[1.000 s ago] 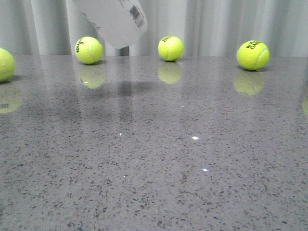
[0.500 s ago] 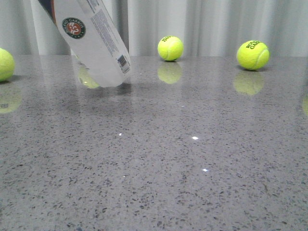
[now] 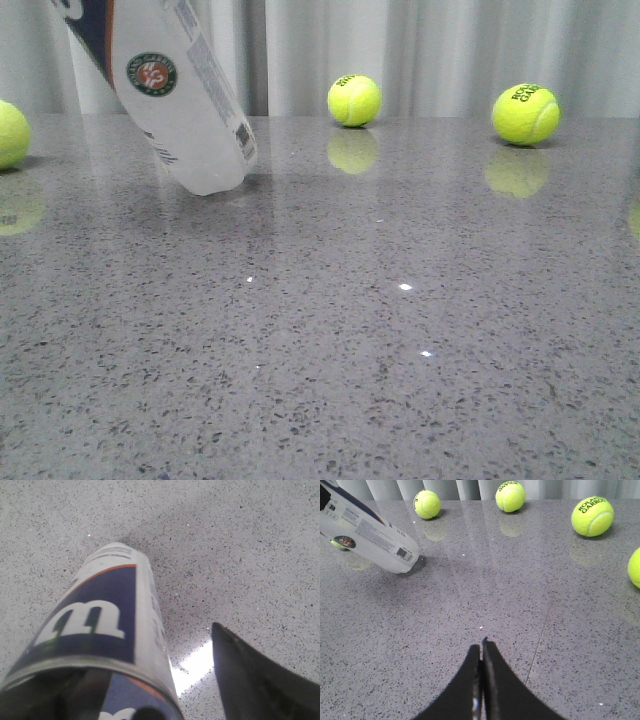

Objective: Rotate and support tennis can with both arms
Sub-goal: 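Lift and tilt the can upright with the left gripper, lowering it down, then release the upright can and raise the left gripper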

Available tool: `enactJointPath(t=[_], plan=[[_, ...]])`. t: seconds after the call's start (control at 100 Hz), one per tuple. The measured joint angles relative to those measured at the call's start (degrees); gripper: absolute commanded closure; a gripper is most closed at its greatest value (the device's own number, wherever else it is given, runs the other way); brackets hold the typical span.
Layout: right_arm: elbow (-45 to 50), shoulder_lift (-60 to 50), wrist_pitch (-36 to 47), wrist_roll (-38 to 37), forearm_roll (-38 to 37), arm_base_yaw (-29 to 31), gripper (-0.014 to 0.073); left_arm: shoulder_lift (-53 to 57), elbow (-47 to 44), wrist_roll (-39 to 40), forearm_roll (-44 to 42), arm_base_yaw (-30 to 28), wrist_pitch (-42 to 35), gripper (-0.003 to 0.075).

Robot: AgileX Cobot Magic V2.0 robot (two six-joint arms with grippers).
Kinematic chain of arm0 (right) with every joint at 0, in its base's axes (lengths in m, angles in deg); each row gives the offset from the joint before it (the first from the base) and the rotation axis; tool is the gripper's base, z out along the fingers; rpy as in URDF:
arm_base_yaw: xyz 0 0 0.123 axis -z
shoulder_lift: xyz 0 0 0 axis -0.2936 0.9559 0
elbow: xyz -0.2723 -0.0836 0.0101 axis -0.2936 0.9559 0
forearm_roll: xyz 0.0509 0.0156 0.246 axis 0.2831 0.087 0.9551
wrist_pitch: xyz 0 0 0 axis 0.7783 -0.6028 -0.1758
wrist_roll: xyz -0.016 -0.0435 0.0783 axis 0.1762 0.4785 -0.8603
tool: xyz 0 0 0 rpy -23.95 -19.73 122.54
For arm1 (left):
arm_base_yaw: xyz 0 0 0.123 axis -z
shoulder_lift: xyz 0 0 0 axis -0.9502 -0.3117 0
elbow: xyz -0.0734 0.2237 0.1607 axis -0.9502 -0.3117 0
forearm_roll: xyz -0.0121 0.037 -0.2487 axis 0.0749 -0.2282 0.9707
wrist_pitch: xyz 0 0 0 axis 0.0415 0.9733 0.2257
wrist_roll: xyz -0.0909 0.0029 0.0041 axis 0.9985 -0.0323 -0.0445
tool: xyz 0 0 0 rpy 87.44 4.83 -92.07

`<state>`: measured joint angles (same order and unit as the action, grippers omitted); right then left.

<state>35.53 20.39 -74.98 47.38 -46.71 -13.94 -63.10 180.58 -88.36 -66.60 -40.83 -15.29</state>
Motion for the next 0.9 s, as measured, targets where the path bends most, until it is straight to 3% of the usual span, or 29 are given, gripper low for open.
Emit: enactJointPath(t=[0.9], plan=[[0.0,0.0,0.0,0.0,0.0,0.0,0.0659,-10.08,11.76,-0.31,-2.39,-1.36,-8.66,0.0258]])
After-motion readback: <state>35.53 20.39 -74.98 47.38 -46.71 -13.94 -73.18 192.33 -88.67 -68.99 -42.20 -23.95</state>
